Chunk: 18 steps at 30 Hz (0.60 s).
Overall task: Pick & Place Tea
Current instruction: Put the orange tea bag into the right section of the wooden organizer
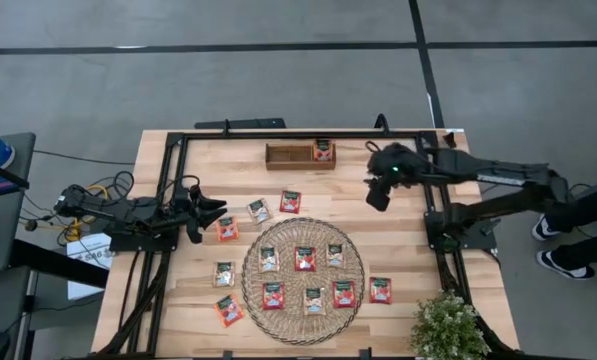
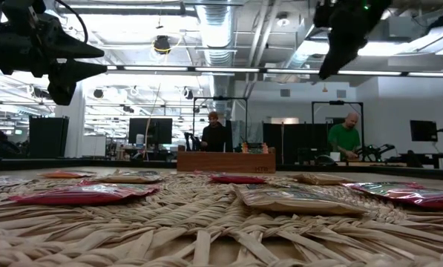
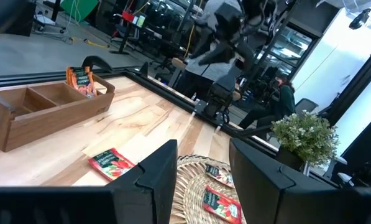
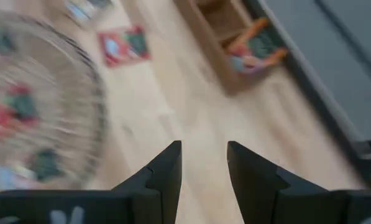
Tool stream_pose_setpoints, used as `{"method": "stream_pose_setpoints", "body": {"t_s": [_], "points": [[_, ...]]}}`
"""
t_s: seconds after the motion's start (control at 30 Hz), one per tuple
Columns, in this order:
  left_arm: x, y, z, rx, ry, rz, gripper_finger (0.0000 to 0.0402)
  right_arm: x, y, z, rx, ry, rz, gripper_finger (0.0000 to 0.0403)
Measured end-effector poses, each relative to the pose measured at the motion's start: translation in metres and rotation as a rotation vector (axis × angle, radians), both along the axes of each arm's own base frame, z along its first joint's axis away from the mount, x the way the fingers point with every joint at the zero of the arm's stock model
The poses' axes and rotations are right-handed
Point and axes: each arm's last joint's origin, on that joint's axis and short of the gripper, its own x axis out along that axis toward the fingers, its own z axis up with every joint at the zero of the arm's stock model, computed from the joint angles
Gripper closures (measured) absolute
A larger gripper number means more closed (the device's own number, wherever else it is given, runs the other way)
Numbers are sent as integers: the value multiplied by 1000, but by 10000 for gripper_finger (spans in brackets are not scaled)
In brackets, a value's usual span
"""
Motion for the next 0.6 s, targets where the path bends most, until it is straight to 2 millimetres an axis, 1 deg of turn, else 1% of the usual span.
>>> {"method": "stream_pose_setpoints", "body": {"t_s": [0.13,0.23,0.4,0.5,0.6], "points": [[0,0,1,-29,-16,9,263,-9,6,-13,94,-211,-3,282],[-1,1,5,-93,-71,37,263,-14,11,-19,105,-369,7,282],[-2,2,9,-105,-117,67,263,-21,19,-27,113,-618,38,282],[-2,3,9,-107,-115,88,263,-25,23,-32,120,-724,54,282],[-1,3,9,-104,-98,112,263,-29,25,-36,127,-789,64,282]]}}
